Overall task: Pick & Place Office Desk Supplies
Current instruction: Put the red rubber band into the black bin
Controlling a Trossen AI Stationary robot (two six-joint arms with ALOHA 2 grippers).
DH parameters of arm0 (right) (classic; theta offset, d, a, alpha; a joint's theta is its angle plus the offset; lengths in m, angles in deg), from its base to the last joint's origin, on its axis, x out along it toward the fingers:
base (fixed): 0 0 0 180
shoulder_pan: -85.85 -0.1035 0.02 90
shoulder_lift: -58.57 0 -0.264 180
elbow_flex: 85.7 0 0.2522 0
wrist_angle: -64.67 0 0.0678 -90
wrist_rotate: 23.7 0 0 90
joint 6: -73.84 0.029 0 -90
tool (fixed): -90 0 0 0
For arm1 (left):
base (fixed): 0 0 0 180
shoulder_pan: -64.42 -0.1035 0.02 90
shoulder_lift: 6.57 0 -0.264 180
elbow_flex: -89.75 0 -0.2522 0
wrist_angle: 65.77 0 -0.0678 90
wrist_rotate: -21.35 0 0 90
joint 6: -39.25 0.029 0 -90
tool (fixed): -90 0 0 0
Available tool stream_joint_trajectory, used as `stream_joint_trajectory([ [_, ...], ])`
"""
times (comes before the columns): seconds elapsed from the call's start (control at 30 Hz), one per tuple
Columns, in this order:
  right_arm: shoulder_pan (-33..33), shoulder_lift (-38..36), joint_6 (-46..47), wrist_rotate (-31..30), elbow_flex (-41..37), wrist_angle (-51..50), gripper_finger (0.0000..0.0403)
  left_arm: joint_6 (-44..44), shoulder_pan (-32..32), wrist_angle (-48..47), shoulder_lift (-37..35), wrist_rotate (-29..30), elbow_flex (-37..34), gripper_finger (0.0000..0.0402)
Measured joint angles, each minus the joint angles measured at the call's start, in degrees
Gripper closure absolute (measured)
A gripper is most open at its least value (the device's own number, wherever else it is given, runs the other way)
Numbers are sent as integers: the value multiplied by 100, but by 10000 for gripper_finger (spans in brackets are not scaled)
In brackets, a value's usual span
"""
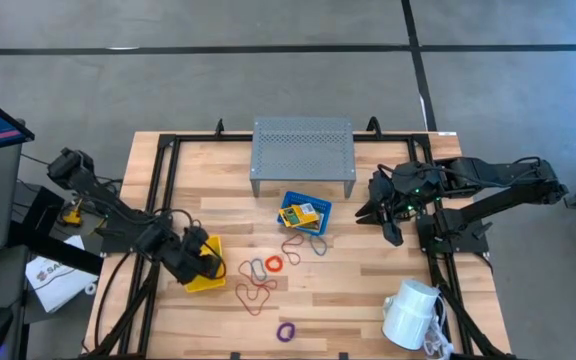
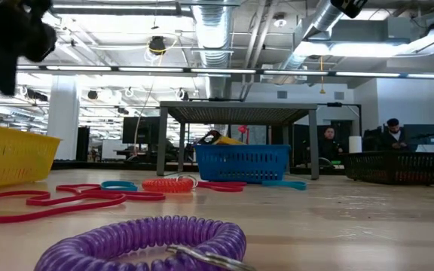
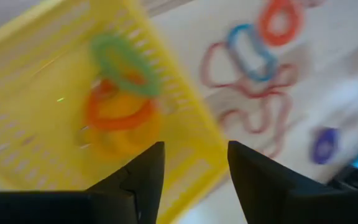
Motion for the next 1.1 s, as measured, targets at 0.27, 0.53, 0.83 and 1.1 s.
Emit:
stream_joint_trajectory([
  [0.27,0,2,0,0,0,7,324,2271,-64,1940,-127,579,0,237],
  [0.53,0,2,75,2,-2,45,324,5167,-816,3738,1143,-287,156,261],
  [0.83,-66,2,197,19,-2,21,324,6412,-1409,3554,2949,-2333,983,271],
  [1.1,-236,2,244,19,-2,3,324,6398,-1438,2255,3623,-2431,1572,271],
])
